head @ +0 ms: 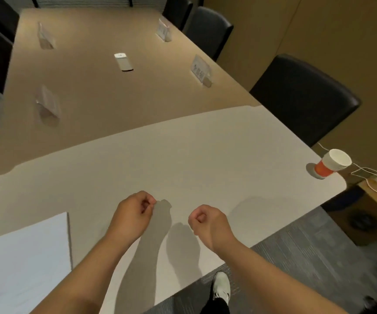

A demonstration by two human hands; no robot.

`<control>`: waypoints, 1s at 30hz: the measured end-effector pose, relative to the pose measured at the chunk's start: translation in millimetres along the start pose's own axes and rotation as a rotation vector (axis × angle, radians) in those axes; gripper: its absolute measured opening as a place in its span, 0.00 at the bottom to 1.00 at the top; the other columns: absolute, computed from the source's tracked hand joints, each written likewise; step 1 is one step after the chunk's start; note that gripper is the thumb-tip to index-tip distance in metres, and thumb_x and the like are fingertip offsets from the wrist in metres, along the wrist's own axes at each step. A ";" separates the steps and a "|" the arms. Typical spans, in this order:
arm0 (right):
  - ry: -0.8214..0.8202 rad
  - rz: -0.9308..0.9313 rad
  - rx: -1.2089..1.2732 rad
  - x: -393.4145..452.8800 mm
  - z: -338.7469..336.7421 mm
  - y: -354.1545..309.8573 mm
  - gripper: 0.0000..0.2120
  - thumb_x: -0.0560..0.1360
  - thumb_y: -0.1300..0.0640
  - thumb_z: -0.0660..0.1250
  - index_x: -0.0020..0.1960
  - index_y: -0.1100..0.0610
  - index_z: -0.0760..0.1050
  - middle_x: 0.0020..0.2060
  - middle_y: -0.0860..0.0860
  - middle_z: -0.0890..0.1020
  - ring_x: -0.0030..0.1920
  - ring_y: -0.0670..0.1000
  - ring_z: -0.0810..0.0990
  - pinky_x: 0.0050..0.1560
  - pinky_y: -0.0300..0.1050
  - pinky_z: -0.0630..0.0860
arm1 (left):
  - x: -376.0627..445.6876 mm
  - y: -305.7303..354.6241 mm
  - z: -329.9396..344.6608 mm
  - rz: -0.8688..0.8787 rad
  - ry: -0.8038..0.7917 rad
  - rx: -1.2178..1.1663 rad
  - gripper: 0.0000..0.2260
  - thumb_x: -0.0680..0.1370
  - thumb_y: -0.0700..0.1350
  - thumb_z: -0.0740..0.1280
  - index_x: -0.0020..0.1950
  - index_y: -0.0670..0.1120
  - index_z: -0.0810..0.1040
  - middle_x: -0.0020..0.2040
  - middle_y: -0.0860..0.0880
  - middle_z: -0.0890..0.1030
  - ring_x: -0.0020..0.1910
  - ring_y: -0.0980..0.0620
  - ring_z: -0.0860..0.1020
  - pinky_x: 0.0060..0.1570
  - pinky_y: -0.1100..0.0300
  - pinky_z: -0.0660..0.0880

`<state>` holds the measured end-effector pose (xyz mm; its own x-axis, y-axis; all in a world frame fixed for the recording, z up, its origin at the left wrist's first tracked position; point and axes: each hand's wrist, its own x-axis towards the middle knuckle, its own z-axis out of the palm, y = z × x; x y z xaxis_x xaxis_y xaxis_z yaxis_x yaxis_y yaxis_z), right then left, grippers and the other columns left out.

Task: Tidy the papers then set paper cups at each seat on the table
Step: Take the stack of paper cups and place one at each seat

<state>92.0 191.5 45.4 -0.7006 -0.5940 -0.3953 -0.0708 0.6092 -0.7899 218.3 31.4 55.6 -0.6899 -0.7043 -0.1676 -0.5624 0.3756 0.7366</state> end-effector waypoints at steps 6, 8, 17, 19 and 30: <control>-0.006 -0.022 -0.035 44.9 -105.6 26.2 0.05 0.73 0.61 0.65 0.42 0.55 0.80 0.34 0.46 0.80 0.37 0.46 0.80 0.41 0.34 0.77 | 39.1 75.9 75.2 -0.008 -0.053 0.003 0.10 0.76 0.35 0.65 0.45 0.50 0.80 0.39 0.54 0.80 0.37 0.54 0.77 0.36 0.70 0.70; 0.010 -0.034 -0.053 62.5 -143.4 36.0 0.05 0.73 0.61 0.66 0.43 0.54 0.79 0.33 0.44 0.79 0.35 0.43 0.78 0.35 0.26 0.72 | 50.7 103.2 98.6 0.002 -0.065 0.009 0.12 0.75 0.34 0.65 0.43 0.52 0.80 0.40 0.53 0.80 0.38 0.54 0.79 0.35 0.75 0.69; 0.101 -0.012 -0.042 104.9 -252.6 61.8 0.07 0.74 0.64 0.64 0.43 0.53 0.76 0.33 0.46 0.77 0.32 0.43 0.75 0.32 0.27 0.70 | 107.1 191.6 165.4 0.132 -0.193 0.002 0.10 0.75 0.38 0.68 0.45 0.54 0.79 0.40 0.54 0.80 0.41 0.57 0.80 0.40 0.69 0.72; 0.165 0.001 -0.069 107.9 -276.8 64.4 0.07 0.74 0.64 0.64 0.46 0.54 0.77 0.35 0.47 0.78 0.34 0.44 0.76 0.34 0.28 0.71 | 125.1 204.9 178.5 0.163 -0.247 -0.008 0.11 0.75 0.39 0.69 0.46 0.56 0.78 0.42 0.53 0.81 0.42 0.56 0.81 0.41 0.64 0.74; 0.402 0.104 -0.827 162.3 -430.8 129.3 0.31 0.73 0.53 0.68 0.73 0.46 0.62 0.76 0.57 0.60 0.76 0.63 0.53 0.73 0.62 0.56 | 167.3 274.5 270.0 0.190 -0.492 0.017 0.13 0.76 0.41 0.70 0.56 0.55 0.76 0.55 0.54 0.77 0.54 0.56 0.76 0.35 0.74 0.70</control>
<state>-336.7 400.2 81.1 -0.9148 -0.3822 -0.1310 -0.3693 0.9225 -0.1121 -174.6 179.4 52.9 -0.9106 -0.2578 -0.3230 -0.4109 0.4817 0.7740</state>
